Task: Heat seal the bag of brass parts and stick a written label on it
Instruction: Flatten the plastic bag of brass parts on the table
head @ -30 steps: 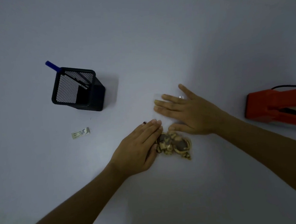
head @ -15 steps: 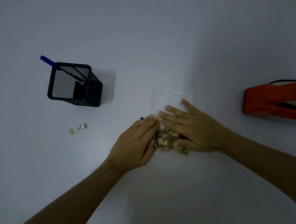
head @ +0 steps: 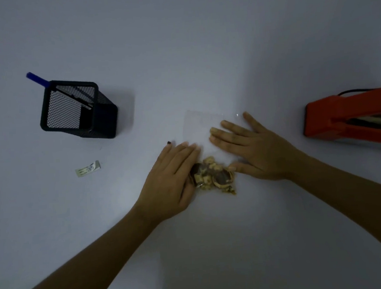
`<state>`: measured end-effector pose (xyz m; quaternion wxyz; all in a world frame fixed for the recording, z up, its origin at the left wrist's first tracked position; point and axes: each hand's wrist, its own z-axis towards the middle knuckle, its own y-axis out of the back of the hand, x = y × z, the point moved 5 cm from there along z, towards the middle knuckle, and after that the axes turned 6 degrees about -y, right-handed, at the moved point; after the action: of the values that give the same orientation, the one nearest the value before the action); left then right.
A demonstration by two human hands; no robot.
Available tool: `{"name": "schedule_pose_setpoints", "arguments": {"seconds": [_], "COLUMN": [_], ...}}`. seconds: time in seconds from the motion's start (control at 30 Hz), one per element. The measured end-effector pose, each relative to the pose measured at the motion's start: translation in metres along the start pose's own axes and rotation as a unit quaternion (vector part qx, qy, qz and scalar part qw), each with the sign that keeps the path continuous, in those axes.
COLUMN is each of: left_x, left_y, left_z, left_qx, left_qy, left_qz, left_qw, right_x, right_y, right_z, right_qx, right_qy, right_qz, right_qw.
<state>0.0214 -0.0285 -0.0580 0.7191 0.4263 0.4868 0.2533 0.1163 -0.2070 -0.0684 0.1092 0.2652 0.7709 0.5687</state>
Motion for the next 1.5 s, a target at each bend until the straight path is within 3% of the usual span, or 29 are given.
{"name": "schedule_pose_setpoints", "arguments": {"seconds": [0.13, 0.37, 0.57, 0.93, 1.13, 1.33, 1.5], "left_x": [-0.013, -0.01, -0.012, -0.012, -0.011, -0.012, -0.013], "left_y": [-0.006, -0.014, -0.014, -0.016, -0.014, -0.014, -0.015], "left_z": [0.01, 0.009, 0.009, 0.013, 0.012, 0.013, 0.013], "left_qx": [0.015, 0.025, 0.023, 0.024, 0.02, 0.019, 0.017], "left_qy": [-0.057, -0.045, -0.056, -0.043, -0.044, -0.042, -0.041], "left_qz": [-0.017, -0.023, -0.017, -0.013, -0.013, -0.025, -0.028], "left_qw": [0.998, 0.998, 0.998, 0.999, 0.999, 0.999, 0.999], "right_x": [0.002, 0.025, -0.004, -0.004, 0.025, -0.005, -0.006], "right_y": [0.002, -0.001, -0.001, 0.011, 0.003, 0.0, 0.007], "right_z": [0.001, -0.008, -0.011, -0.009, -0.016, -0.02, -0.023], "right_qx": [-0.009, -0.03, -0.007, -0.068, -0.026, 0.007, -0.024], "right_qy": [-0.004, 0.002, 0.0, -0.196, -0.013, 0.0, -0.059], "right_qz": [0.003, 0.018, -0.024, 0.045, 0.041, -0.013, -0.006], "right_qw": [1.0, 0.999, 1.0, 0.977, 0.999, 1.0, 0.998]}}
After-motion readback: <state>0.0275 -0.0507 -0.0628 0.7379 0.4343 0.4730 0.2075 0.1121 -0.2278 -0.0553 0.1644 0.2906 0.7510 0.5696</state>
